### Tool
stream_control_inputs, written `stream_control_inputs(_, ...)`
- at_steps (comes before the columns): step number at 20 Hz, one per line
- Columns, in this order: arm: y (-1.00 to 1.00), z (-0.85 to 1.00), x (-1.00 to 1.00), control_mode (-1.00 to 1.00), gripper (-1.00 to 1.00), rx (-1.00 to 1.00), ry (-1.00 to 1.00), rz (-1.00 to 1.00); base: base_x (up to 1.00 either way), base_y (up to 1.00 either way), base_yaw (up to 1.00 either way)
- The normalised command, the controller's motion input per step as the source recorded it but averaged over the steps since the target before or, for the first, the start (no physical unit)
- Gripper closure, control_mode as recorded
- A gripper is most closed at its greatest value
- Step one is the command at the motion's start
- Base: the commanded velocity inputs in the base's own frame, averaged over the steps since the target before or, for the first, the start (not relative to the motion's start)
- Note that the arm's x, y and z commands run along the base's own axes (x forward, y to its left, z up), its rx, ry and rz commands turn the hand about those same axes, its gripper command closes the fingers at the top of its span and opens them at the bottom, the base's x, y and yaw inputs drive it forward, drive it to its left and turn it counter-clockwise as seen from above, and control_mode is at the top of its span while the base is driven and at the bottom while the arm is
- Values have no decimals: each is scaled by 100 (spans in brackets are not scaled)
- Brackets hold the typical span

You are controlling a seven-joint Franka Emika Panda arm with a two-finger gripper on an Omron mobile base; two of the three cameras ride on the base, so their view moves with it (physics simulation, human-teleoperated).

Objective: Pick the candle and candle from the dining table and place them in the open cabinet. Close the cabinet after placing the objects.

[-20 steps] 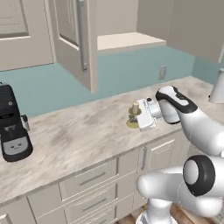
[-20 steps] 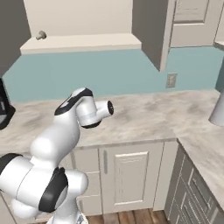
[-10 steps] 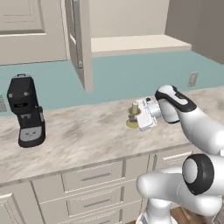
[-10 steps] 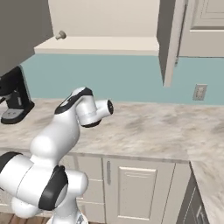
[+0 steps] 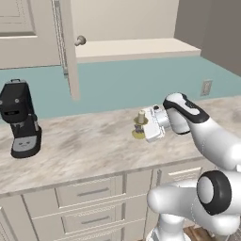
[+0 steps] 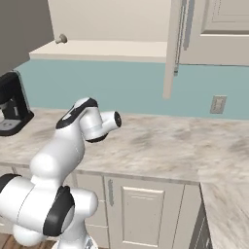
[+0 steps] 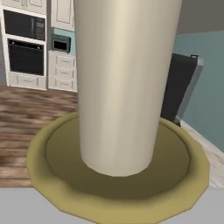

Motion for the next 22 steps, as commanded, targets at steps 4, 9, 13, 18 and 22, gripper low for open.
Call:
stream_control_inputs(4,0,0,0,100,100,0,0,0,55,-2,0)
stream_control_inputs(9,0,0,0,100,100,0,0,0,66,0,-1)
stream_control_inputs(13,0,0,0,100,100,0,0,0,25,0,0)
stream_control_inputs(18,0,0,0,100,100,0,0,0,0,2,0)
stream_control_inputs(22,0,0,0,100,100,0,0,0,-4,0,0)
